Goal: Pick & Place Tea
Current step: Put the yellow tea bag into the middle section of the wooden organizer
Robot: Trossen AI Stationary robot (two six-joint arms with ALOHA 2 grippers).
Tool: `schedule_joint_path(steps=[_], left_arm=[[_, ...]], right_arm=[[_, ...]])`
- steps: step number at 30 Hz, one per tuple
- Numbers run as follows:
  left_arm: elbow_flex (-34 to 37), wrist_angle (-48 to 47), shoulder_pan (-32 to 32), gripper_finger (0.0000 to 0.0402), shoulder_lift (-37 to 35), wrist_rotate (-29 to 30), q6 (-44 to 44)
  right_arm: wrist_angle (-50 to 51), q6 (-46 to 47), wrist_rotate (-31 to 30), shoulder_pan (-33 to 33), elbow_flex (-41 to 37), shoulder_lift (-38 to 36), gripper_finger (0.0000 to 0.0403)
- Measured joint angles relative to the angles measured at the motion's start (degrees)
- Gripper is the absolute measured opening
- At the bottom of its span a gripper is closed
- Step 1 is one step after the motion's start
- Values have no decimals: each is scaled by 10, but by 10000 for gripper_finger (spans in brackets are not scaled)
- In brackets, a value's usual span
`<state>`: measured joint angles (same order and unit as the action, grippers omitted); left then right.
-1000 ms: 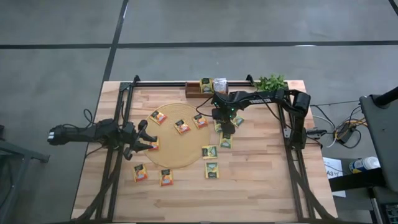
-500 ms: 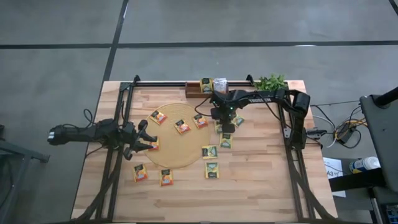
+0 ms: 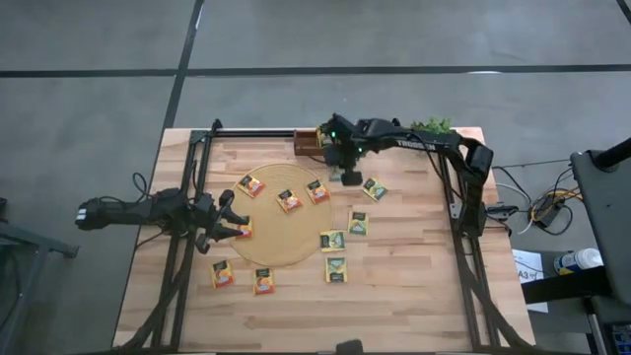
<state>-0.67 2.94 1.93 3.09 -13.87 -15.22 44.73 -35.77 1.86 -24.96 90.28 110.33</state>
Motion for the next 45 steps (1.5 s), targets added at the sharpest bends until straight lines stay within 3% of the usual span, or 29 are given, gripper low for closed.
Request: schedule_joint_path(steps=[10,21,45], left_arm=[[0,0,0,138,0,0,0],[0,0,0,138,0,0,0],[0,0,0,138,0,0,0]], right_arm=[[-93,-31,-123,-51,65,2,8],[-137,-22,-154,-77,68,47,8],[-180,-60,-155,-79,67,97,8]])
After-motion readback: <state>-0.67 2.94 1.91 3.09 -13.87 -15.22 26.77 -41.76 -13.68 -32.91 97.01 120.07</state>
